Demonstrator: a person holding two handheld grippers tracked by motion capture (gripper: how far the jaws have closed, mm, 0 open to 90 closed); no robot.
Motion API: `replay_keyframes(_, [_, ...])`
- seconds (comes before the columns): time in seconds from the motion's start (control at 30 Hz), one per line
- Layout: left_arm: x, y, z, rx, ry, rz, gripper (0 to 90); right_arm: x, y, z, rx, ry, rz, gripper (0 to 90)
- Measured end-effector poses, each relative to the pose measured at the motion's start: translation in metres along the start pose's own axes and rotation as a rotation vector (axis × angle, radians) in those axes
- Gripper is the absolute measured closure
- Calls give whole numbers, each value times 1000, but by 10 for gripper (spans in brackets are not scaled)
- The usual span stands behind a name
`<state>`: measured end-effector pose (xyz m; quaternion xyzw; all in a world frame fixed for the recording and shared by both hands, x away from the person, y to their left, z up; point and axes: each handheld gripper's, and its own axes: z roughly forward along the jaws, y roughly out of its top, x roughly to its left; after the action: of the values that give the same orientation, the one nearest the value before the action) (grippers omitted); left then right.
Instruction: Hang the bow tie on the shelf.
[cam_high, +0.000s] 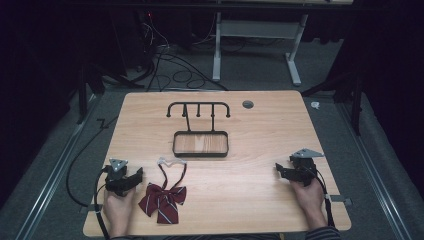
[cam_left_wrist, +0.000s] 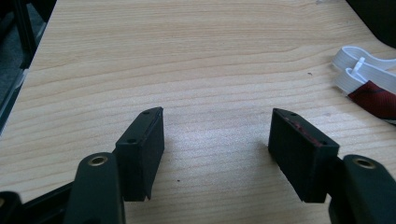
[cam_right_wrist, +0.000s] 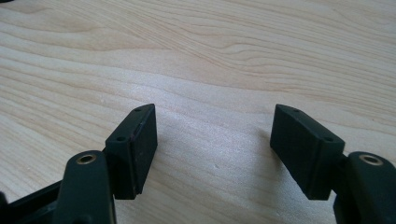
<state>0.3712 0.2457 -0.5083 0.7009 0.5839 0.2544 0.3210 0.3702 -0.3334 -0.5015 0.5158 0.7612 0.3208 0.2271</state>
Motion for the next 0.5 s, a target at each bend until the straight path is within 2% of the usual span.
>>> replay_keyframes(0.5, [-1, 0, 1, 3, -2, -3, 336, 2, -1, -1, 1, 13, -9, 319])
